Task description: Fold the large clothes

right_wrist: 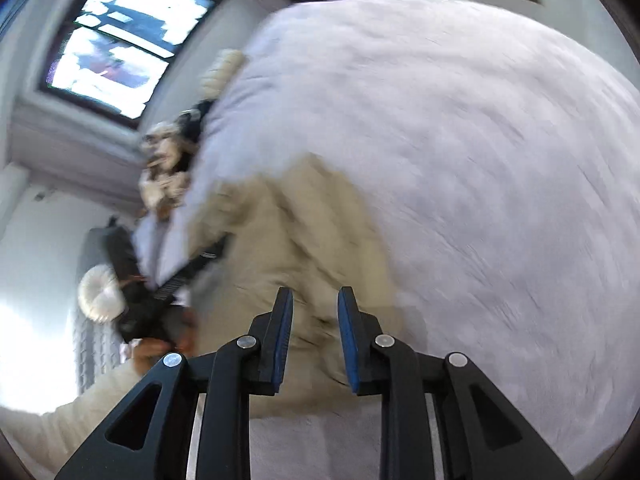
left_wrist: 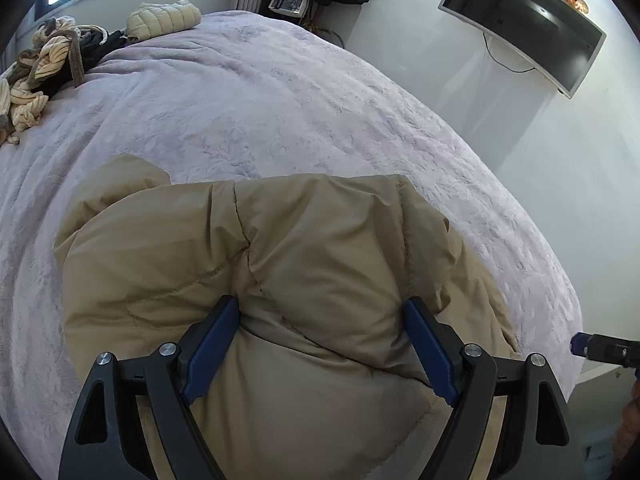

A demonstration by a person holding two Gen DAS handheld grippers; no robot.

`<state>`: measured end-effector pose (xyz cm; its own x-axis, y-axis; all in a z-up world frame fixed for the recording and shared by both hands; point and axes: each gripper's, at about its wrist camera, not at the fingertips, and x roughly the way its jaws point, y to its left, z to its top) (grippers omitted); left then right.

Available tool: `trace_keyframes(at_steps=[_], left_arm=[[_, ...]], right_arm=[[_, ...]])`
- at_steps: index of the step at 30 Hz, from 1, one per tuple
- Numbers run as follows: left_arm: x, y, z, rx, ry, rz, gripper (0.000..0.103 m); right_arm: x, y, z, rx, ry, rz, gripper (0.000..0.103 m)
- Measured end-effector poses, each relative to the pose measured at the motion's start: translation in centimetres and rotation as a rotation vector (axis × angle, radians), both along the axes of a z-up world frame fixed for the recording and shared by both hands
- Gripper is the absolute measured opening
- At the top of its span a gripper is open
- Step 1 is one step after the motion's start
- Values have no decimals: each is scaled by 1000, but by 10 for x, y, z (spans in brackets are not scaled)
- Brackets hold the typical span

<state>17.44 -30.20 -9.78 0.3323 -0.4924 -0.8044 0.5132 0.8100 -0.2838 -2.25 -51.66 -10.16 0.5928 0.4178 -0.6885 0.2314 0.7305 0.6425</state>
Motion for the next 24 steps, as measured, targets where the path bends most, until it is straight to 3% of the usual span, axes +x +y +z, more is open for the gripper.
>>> trace_keyframes(at_steps=[3,6,8,11,16,20,24], left_arm=[[2,-2,-2,16,9,5,84],[4,-5,-5,27,15,6,86],[1,-11,-7,49,5,2,86],[-3,-21,-9,94,-15,-14,91],[-3,-22,-10,119,-19,-14,91],[-2,-20,-9,118,-16,-10,91],[-4,-20,-3,139,-27,11,91]], right_arm=[[22,21,-15,-40,25,97,25],[27,30,-58,-82,127,128,25],[22,26,-83,-41,130,123,24],[19,19,-96,5,140,107,24],[22,18,-74,-44,193,121,28],[27,15,-29,-56,86,124,28],[50,28,-11,-94,40,181,28]])
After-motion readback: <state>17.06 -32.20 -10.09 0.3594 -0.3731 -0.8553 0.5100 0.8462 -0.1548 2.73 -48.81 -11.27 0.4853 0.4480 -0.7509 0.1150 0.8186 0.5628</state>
